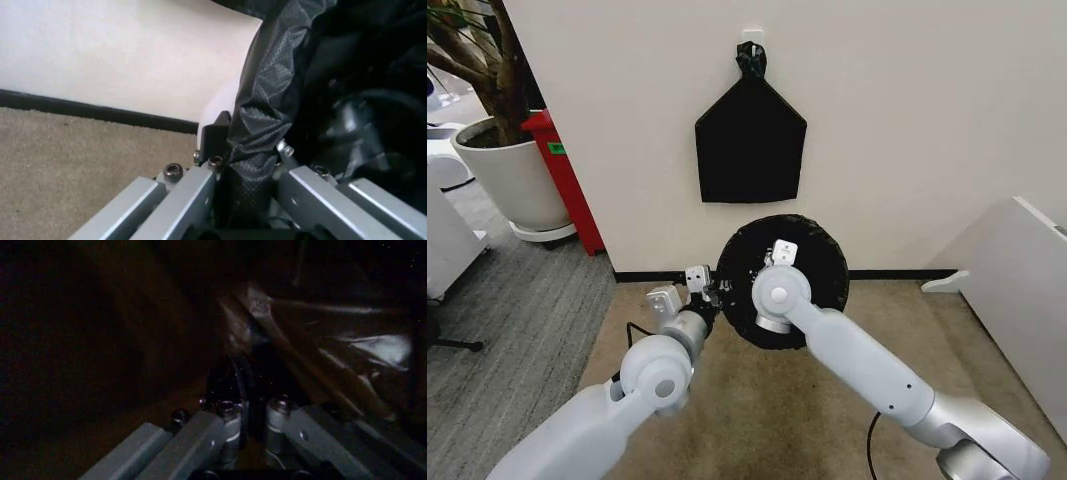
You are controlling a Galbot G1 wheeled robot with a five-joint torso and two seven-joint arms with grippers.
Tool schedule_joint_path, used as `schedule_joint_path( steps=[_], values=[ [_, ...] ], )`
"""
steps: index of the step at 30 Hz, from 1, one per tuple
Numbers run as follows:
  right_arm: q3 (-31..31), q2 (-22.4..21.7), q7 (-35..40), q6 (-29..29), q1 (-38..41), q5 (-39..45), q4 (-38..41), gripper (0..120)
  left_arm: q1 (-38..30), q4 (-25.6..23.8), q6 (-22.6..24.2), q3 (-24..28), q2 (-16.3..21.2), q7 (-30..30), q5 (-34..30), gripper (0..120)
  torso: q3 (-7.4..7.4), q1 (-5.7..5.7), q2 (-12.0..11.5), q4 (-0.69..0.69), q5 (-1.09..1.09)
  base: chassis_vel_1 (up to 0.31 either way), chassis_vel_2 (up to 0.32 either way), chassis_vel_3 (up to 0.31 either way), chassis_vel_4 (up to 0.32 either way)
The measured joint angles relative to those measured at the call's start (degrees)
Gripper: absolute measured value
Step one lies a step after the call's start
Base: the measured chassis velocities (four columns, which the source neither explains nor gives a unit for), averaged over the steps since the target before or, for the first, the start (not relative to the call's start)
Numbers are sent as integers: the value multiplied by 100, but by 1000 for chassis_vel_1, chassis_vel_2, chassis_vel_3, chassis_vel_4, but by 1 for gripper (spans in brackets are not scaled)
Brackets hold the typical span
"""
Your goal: Place the garbage bag over the trash bin.
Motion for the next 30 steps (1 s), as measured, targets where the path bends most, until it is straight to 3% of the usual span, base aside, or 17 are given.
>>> schedule_joint_path(
  steps=[6,17,30],
  values=[
    [150,79,-229,-61,-151,-269,-324,0,-42,-50,-3,9,9,-7,-34,0,0,0,0,1,0,0,0,0,0],
    [56,-169,153,22,-51,42,537,0,-136,90,-3,112,-87,-9,-18,0,0,0,0,1,0,0,0,0,0],
    [296,-417,173,-68,-162,9,337,0,-165,57,-8,101,-42,-17,-12,0,0,0,0,1,1,0,0,0,0]
  ],
)
